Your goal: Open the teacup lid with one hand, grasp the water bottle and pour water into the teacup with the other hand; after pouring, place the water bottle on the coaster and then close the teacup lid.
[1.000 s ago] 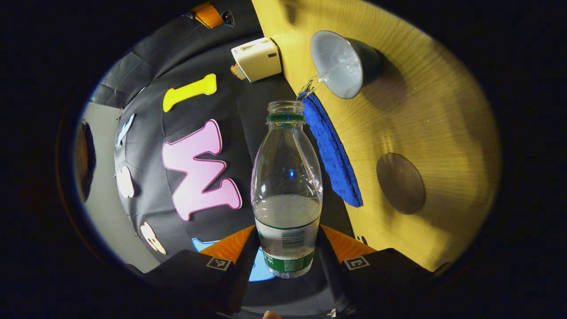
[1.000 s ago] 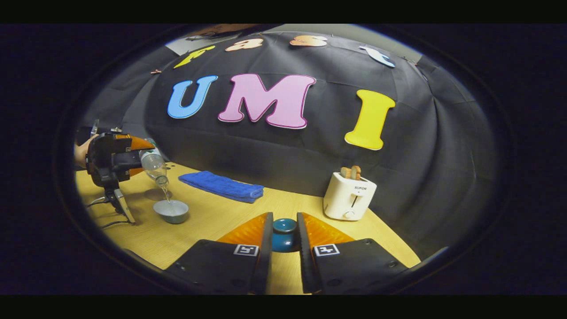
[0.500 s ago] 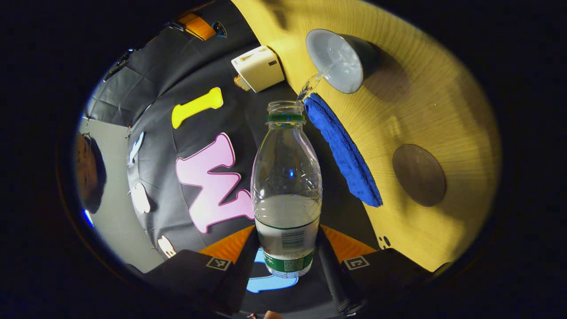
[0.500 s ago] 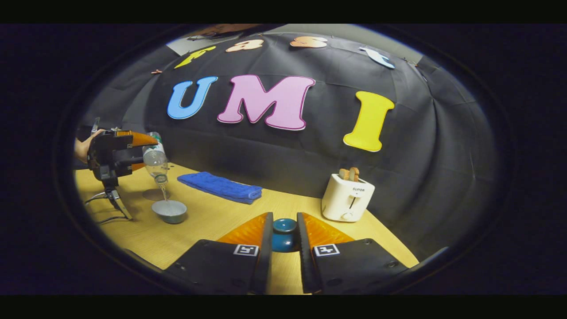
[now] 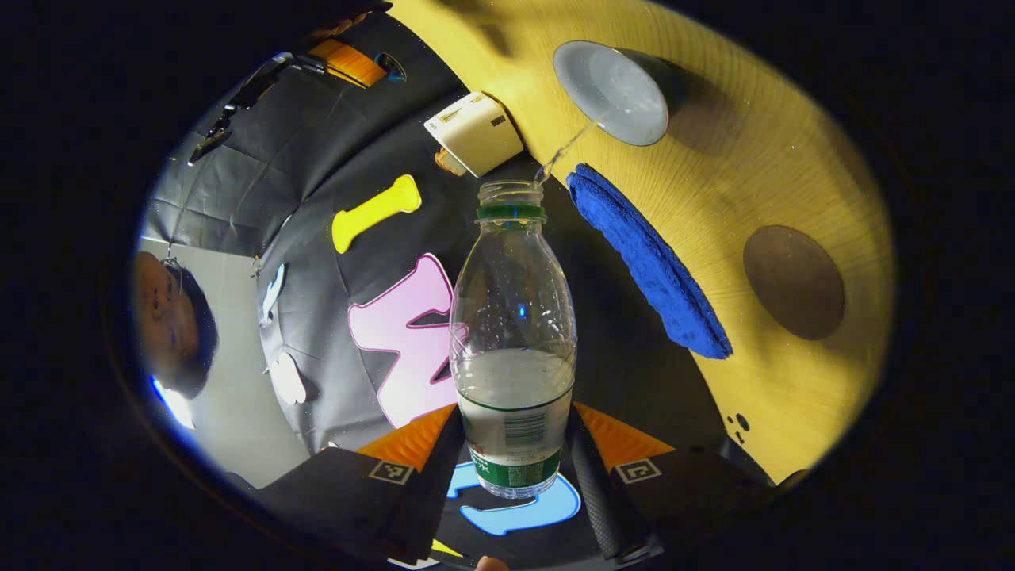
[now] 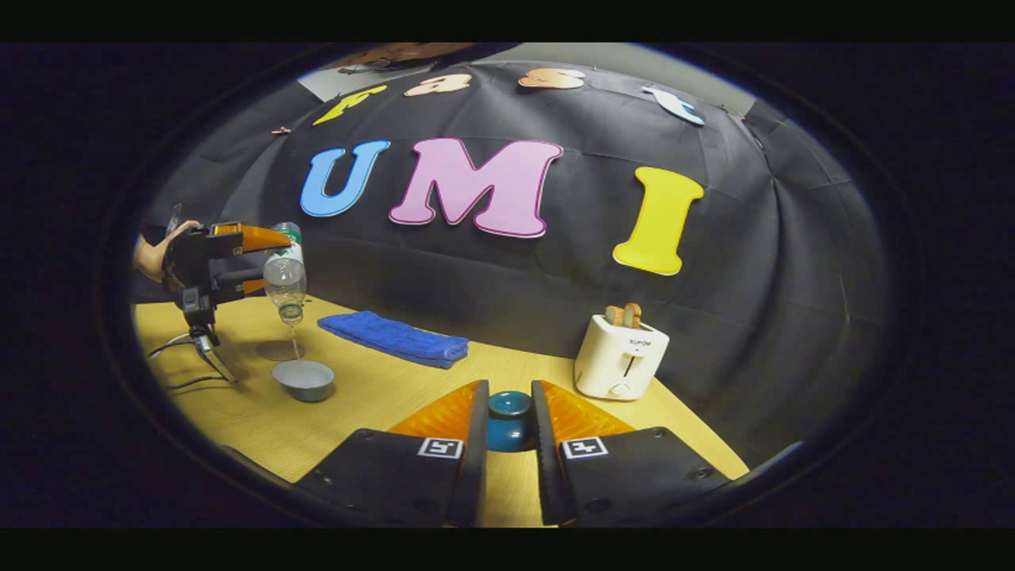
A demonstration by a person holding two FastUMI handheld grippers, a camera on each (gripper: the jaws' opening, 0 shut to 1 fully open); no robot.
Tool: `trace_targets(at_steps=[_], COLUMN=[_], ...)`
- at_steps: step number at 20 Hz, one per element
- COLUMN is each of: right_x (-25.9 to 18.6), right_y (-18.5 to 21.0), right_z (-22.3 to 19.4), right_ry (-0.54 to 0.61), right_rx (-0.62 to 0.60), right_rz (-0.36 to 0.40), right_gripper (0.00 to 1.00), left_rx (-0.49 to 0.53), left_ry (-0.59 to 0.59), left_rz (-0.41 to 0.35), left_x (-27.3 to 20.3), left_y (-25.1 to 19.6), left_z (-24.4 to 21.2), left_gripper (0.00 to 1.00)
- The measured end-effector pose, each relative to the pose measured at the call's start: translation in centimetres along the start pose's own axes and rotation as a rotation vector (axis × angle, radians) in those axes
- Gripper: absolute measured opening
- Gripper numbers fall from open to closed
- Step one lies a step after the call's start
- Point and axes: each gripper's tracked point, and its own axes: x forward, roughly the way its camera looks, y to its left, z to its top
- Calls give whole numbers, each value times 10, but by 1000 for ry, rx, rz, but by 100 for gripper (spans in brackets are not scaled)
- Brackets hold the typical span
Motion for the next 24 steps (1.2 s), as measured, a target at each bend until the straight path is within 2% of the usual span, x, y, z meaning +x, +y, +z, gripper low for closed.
trace_targets(at_steps=[8, 9, 10, 11, 12, 14, 16, 17, 19, 20, 24], right_x=[1, 1, 1, 1, 1, 1, 2, 2, 4, 5, 9], right_y=[1, 1, 1, 2, 3, 4, 5, 5, 8, 9, 16], right_z=[0, 0, 0, 1, 1, -1, -1, -1, -1, -2, -3], right_ry=[1, 0, 1, 2, 1, 4, 8, 9, 9, 9, 18], right_rx=[-1, 1, 3, 5, 5, -2, -1, 2, 9, 9, 11], right_rz=[1, 1, 0, 0, -1, 0, 2, 2, 4, 5, 16], right_gripper=[31, 27, 27, 31, 27, 27, 27, 31, 31, 35, 35], left_rx=[16, 15, 8, -6, -17, -72, -223, -332, -553, -668, -1106], left_ry=[-45, -43, -39, -32, -21, -3, 27, 53, 131, 175, 301], left_rz=[28, 25, 20, 13, -2, -15, -52, -75, -111, -127, -158], left_x=[7, 8, 9, 8, 8, 7, 6, 5, 1, -1, -5], left_y=[11, 11, 10, 8, 6, 9, 8, 7, 4, 3, -6], left_z=[2, 1, 0, -2, -3, -7, -17, -21, -32, -38, -43], left_gripper=[77, 77, 77, 77, 76, 77, 77, 76, 76, 76, 76])
